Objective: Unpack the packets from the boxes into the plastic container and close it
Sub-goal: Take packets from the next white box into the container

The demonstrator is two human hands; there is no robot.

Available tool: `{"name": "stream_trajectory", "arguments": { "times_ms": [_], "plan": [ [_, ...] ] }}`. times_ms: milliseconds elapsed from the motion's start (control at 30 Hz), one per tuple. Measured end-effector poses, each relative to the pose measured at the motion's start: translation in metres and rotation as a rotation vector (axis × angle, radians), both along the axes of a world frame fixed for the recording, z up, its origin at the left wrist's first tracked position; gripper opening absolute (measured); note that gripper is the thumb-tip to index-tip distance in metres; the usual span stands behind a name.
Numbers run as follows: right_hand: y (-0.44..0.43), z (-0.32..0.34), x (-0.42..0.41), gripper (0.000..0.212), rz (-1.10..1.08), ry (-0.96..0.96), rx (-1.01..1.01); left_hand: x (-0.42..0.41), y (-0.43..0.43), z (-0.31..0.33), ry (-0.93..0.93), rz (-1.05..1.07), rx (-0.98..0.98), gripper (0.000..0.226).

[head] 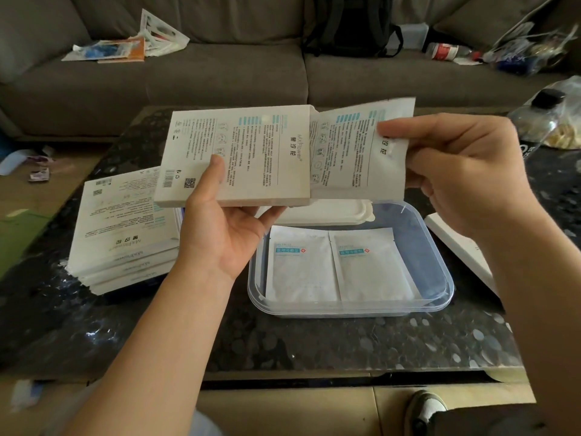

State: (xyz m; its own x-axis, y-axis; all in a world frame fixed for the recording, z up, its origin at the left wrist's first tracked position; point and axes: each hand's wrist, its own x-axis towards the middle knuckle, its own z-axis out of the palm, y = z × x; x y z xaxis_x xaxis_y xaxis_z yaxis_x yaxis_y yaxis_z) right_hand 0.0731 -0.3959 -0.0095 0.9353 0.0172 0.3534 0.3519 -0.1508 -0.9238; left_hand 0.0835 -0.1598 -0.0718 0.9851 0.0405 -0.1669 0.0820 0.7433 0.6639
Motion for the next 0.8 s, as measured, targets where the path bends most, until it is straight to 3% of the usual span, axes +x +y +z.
{"name": "stream_trajectory", "arguments": {
  "times_ms": [133, 267, 367, 567, 800],
  "plan": [
    [0.000, 0.003, -0.002, 0.019, -0.031, -0.215, -0.180, 0.000, 0.002, 0.000, -0.008, 0.011, -0.003, 0.029],
    [-0.003, 0.003, 0.003, 0.021, -0.177, -0.358, -0.251, 0.001, 0.004, 0.000, 0.002, 0.023, -0.029, 0.034],
    [-0.004, 0.006, 0.004, 0.020, -0.221, -0.382, -0.186, 0.000, 0.004, -0.001, 0.003, 0.037, -0.042, 0.034],
    [-0.006, 0.004, 0.005, 0.009, -0.240, -0.298, -0.243, 0.000, 0.005, 0.000, 0.012, 0.068, -0.034, 0.026],
    [-0.011, -0.002, 0.009, 0.007, -0.181, -0.148, -0.149, 0.003, 0.010, -0.001, 0.006, 0.116, -0.075, 0.039]
  ]
}}
